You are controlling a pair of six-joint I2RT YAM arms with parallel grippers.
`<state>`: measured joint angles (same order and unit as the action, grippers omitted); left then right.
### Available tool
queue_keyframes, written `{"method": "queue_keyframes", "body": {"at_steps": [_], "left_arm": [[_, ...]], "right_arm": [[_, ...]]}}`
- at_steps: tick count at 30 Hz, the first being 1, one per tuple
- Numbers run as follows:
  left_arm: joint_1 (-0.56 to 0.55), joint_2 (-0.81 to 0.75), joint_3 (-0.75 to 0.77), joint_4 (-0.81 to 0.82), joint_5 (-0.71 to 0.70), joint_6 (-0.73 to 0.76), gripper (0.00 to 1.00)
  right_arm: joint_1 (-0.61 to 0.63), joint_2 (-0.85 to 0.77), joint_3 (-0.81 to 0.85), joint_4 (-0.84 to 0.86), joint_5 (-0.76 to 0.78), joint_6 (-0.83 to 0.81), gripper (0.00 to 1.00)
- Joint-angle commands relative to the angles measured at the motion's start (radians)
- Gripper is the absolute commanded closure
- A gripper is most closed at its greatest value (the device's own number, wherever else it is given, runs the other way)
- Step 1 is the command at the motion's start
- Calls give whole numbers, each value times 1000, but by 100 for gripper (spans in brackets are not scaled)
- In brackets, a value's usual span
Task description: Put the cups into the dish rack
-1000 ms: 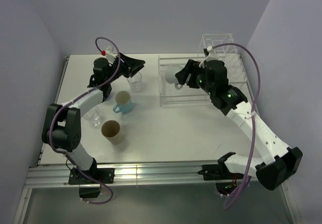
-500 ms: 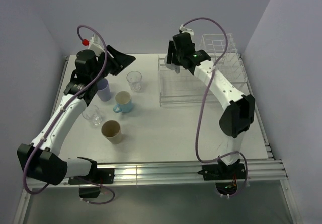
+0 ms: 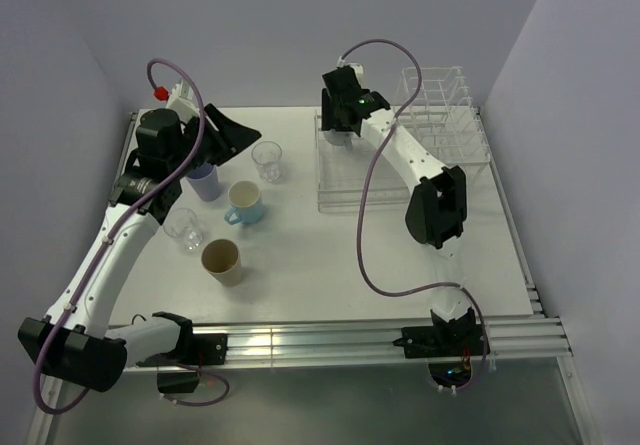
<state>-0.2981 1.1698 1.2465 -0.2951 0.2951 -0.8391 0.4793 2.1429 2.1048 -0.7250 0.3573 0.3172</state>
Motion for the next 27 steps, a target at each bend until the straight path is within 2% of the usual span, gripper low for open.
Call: {"method": "queue_keyframes", "body": {"at_steps": [1, 6, 27], "left_arm": [[-1, -32, 14, -36, -2, 47, 52], [-3, -36, 22, -62, -7, 63, 52], [-3, -32, -4, -61, -11, 74, 52]], "right_arm": [[-15, 35, 139, 26, 28, -12, 100], [-19, 106, 211, -2, 17, -10, 100], [-21, 179, 199, -5, -20, 2, 100]]}}
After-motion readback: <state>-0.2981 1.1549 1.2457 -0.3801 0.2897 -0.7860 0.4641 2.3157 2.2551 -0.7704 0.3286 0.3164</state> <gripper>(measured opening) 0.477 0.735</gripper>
